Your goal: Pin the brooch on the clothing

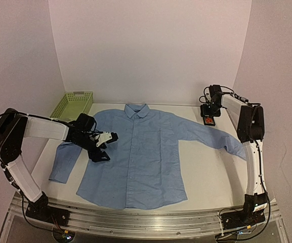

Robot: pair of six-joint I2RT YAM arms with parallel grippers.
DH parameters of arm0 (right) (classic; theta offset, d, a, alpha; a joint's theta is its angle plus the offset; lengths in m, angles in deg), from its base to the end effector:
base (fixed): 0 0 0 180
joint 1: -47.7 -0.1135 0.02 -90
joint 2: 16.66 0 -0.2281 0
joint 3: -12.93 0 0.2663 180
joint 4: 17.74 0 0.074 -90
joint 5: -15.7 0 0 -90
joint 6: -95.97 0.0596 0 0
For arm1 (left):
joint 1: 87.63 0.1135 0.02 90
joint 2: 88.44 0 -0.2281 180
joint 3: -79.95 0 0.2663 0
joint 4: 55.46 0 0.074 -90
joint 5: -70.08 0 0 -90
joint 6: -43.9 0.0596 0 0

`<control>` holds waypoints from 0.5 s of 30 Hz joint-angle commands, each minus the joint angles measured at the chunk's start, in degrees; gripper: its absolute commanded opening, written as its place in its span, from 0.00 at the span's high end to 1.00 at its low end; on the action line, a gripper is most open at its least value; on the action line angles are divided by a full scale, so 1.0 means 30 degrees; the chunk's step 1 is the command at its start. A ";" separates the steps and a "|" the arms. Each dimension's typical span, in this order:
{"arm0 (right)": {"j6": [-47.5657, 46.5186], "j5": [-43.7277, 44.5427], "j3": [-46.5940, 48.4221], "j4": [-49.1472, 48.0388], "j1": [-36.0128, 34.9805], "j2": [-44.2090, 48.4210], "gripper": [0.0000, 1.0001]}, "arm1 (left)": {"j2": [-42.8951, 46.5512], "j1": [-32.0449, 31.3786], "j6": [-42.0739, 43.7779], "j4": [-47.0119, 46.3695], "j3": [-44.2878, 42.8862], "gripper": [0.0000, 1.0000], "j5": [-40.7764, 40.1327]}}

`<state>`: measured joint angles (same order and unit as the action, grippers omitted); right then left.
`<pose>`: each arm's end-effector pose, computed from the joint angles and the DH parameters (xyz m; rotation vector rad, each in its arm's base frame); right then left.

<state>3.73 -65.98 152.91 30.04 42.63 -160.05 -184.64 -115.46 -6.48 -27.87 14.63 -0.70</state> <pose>0.5509 0.0402 0.1301 -0.0938 2.4559 -0.1573 0.2927 -0.1767 0.0925 1.5114 2.0454 -0.3542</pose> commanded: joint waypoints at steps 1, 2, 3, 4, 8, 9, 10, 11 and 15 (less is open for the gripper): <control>0.0170 -0.0162 -0.0161 0.0042 0.0096 -0.0304 0.30 | 0.0846 -0.0971 -0.0013 -0.0747 0.1266 0.29 -0.0222; 0.0179 -0.0093 -0.0238 0.0042 0.0095 -0.0252 0.30 | 0.0859 -0.1073 -0.0036 -0.0827 0.1471 0.29 -0.0295; 0.0188 -0.0014 -0.0327 0.0042 0.0097 -0.0194 0.30 | 0.0843 -0.1152 -0.0062 -0.0885 0.1640 0.29 -0.0376; 0.0191 0.0078 -0.0431 0.0044 0.0102 -0.0120 0.30 | 0.0769 -0.1179 -0.0104 -0.0901 0.1717 0.29 -0.0480; 0.0192 0.0251 -0.0725 0.0037 0.0137 0.0050 0.29 | 0.0213 -0.1199 -0.0072 -0.0800 0.1814 0.30 -0.0537; 0.0192 0.0267 -0.0770 0.0042 0.0159 0.0071 0.29 | 0.0001 -0.1221 -0.0056 -0.0849 0.1884 0.30 -0.0432; 0.0197 0.0272 -0.0812 0.0042 0.0149 0.0084 0.29 | -0.0133 -0.1332 -0.0091 -0.1010 0.1942 0.31 -0.0438; 0.0213 0.0273 -0.0854 0.0042 0.0152 0.0076 0.29 | -0.0319 -0.1490 -0.0153 -0.1197 0.1993 0.31 -0.0476; 0.0165 0.0376 -0.0986 0.0038 0.0174 0.0159 0.29 | -0.0705 -0.1935 -0.0588 -0.1441 0.1839 0.31 -0.0432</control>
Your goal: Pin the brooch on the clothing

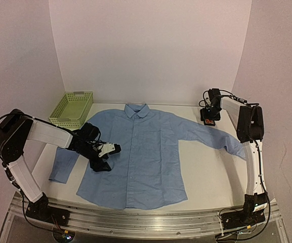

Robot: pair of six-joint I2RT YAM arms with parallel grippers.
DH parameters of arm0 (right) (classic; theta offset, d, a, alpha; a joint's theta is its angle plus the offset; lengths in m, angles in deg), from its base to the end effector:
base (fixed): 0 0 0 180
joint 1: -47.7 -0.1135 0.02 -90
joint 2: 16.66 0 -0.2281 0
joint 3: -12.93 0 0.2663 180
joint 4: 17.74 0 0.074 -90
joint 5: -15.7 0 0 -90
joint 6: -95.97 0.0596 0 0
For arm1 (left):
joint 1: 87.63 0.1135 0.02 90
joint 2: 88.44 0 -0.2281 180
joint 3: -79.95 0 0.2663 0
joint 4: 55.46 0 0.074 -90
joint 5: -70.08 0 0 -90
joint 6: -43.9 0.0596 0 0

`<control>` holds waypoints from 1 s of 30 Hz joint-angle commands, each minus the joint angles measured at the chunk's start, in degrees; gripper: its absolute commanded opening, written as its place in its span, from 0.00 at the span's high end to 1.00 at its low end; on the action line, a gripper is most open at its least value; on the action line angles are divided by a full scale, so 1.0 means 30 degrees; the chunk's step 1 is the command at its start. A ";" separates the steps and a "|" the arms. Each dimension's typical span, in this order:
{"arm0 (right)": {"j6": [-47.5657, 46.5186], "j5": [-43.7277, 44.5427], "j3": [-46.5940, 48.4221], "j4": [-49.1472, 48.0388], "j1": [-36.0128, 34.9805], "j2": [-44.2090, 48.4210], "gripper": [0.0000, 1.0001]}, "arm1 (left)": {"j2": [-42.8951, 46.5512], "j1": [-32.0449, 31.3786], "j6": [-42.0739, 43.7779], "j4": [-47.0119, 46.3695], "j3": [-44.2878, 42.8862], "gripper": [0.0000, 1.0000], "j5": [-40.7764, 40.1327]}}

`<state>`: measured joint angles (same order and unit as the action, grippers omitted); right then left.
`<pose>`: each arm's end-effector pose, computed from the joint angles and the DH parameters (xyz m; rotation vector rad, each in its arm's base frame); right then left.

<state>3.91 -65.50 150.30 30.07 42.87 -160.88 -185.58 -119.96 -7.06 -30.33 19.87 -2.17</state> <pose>0.5451 0.0369 0.1067 -0.0896 2.5155 -0.1742 0.2623 -0.1875 0.0637 1.6087 2.0666 -0.3700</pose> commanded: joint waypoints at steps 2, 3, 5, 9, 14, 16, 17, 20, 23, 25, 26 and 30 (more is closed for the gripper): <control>0.0081 0.0307 -0.0160 0.0033 0.0168 0.0497 0.29 | -0.0405 -0.0511 -0.0628 -0.0577 0.0051 0.31 0.0138; 0.0088 0.0343 -0.0155 0.0033 0.0174 0.0520 0.29 | -0.0405 -0.0552 -0.0727 -0.0557 0.0069 0.31 0.0128; 0.0023 0.0379 -0.0117 0.0026 0.0175 0.0526 0.29 | -0.0407 -0.0574 -0.0849 -0.0447 0.0116 0.31 0.0119; -0.0022 0.0392 0.0027 0.0033 0.0175 0.0538 0.29 | -0.0347 -0.0582 -0.0818 -0.0206 0.0120 0.31 -0.0413; -0.0108 0.0741 0.0276 0.0033 0.0175 0.0486 0.29 | -0.0092 -0.0046 -0.0064 0.0732 -0.0234 0.30 -0.1120; -0.0103 0.0717 0.0337 0.0021 0.0180 0.0363 0.30 | 0.0182 0.0294 0.0305 0.1096 -0.0252 0.29 -0.0891; -0.0103 0.0635 0.0371 0.0028 0.0196 0.0258 0.32 | 0.0320 0.0392 0.0519 0.1228 -0.0250 0.28 -0.0813; -0.0087 0.0412 0.0522 0.0021 0.0210 -0.0028 0.33 | 0.0481 0.0445 0.0743 0.1599 -0.0119 0.28 -0.0644; -0.0124 0.0383 0.0831 0.0032 0.0206 -0.0384 0.33 | 0.0450 0.0439 0.0484 0.1805 0.0018 0.28 -0.0554; -0.0161 0.0480 0.0913 0.0031 0.0236 -0.0521 0.34 | 0.0440 0.0439 0.0334 0.1693 0.0069 0.27 -0.0562; -0.0164 0.0513 0.0909 0.0022 0.0260 -0.0580 0.34 | 0.0444 0.0437 0.0245 0.1628 0.0047 0.27 -0.0532; -0.0139 0.0435 0.0815 0.0030 0.0295 -0.0690 0.35 | 0.0323 0.0437 0.0053 0.1715 -0.0291 0.26 -0.0333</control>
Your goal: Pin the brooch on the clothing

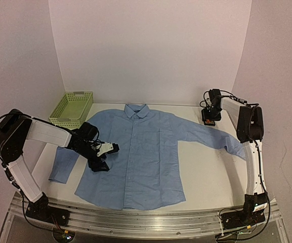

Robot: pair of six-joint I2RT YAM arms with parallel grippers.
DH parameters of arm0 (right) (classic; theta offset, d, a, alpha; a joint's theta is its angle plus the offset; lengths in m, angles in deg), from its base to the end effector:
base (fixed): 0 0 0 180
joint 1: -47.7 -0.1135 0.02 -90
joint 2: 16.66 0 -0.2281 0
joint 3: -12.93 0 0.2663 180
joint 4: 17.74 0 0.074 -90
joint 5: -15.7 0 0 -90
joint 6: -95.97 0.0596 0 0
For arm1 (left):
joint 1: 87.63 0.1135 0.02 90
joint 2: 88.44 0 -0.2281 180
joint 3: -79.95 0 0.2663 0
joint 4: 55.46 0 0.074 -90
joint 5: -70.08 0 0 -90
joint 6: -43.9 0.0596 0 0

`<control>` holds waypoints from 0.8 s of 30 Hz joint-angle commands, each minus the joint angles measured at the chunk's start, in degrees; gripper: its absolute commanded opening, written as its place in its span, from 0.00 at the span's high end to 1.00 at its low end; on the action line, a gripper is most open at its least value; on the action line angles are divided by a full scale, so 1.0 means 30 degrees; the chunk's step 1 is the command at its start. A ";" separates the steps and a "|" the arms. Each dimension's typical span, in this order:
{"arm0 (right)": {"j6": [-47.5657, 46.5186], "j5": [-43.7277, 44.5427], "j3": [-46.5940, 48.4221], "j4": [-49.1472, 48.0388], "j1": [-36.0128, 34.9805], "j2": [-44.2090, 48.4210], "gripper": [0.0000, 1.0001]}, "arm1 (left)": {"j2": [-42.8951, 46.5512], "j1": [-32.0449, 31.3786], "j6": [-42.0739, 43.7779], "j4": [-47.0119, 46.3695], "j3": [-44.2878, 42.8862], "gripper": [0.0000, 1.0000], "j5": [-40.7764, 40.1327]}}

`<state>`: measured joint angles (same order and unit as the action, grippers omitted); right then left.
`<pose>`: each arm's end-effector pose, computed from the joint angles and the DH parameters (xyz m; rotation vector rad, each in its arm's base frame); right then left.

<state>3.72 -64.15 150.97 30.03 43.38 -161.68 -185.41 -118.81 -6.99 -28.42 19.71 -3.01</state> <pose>0.5470 0.0308 0.1036 -0.0733 2.5160 -0.2090 0.2640 -0.1800 0.0631 1.5975 2.1101 -0.3496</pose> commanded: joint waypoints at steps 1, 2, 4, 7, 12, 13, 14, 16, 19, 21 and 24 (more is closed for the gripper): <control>-0.0058 -0.0015 0.0562 0.0047 0.0120 -0.0448 0.35 | 0.0242 0.0051 0.0030 0.1101 -0.0261 0.26 -0.0040; -0.0045 -0.0015 0.0549 0.0043 0.0125 -0.0475 0.35 | 0.0204 0.0054 0.0029 0.1103 -0.0285 0.25 -0.0056; -0.0077 -0.0063 0.0567 0.0048 0.0138 -0.0557 0.35 | 0.0207 0.0051 0.0062 0.1103 -0.0316 0.24 -0.0107; -0.0100 -0.0074 0.0607 0.0036 0.0144 -0.0674 0.36 | 0.0271 0.0051 0.0038 0.1100 -0.0480 0.23 -0.0078; -0.0110 -0.0091 0.0747 0.0047 0.0134 -0.0855 0.42 | 0.0123 0.0045 -0.0407 0.1203 -0.0997 0.23 0.0019; -0.0133 -0.0100 0.0781 0.0048 0.0145 -0.0886 0.43 | 0.0075 0.0050 -0.0483 0.1212 -0.1058 0.23 0.0019; -0.0133 -0.0082 0.0807 0.0047 0.0163 -0.0919 0.44 | 0.0031 0.0051 -0.0536 0.1230 -0.1126 0.23 0.0034; -0.0163 -0.0090 0.0834 0.0030 0.0155 -0.0956 0.45 | -0.0028 0.0051 -0.0601 0.1242 -0.1206 0.23 0.0046; -0.0237 -0.0046 0.0843 0.0019 0.0179 -0.1012 0.48 | -0.0050 0.0051 -0.0642 0.1273 -0.1311 0.22 0.0063; -0.0239 -0.0039 0.0855 0.0019 0.0204 -0.1038 0.51 | -0.0046 0.0051 -0.0694 0.1286 -0.1345 0.22 0.0095; -0.0194 -0.0121 0.0895 0.0019 0.0214 -0.0988 0.55 | -0.0040 0.0051 -0.0760 0.1331 -0.1362 0.22 0.0103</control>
<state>3.11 -64.20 151.60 29.87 43.56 -162.98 -185.43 -118.81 -8.38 -25.30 17.83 -3.16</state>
